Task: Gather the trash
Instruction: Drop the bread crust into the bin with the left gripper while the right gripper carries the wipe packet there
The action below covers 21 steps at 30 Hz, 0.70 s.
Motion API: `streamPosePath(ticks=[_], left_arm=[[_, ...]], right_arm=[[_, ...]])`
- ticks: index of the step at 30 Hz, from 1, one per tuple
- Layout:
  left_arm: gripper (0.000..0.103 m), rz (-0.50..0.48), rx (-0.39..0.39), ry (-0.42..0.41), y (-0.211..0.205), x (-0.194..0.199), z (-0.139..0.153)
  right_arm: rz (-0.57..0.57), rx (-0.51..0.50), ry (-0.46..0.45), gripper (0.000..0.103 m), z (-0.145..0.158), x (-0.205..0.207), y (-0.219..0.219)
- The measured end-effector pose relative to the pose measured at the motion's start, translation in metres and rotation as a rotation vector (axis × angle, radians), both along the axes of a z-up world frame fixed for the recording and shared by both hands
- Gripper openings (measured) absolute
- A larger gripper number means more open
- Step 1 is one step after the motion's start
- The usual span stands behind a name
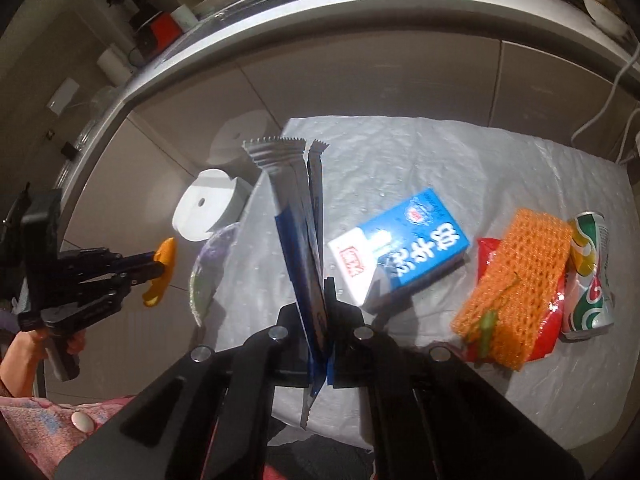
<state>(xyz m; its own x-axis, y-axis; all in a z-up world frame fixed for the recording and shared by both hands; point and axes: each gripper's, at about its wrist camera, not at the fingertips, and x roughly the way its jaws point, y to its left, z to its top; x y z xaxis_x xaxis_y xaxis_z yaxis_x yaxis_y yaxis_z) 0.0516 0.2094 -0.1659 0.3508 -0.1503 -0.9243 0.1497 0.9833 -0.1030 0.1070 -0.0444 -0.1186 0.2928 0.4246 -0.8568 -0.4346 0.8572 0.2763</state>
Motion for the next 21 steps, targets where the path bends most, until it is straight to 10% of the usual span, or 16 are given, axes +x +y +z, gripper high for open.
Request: streamPosePath(ticks=[21], left_arm=[[0.015,0.013,0.094,0.156,0.061,0.010,-0.122]], right_arm=[[0.158,-0.061,0.061,0.004,0.003,-0.029,0.115]])
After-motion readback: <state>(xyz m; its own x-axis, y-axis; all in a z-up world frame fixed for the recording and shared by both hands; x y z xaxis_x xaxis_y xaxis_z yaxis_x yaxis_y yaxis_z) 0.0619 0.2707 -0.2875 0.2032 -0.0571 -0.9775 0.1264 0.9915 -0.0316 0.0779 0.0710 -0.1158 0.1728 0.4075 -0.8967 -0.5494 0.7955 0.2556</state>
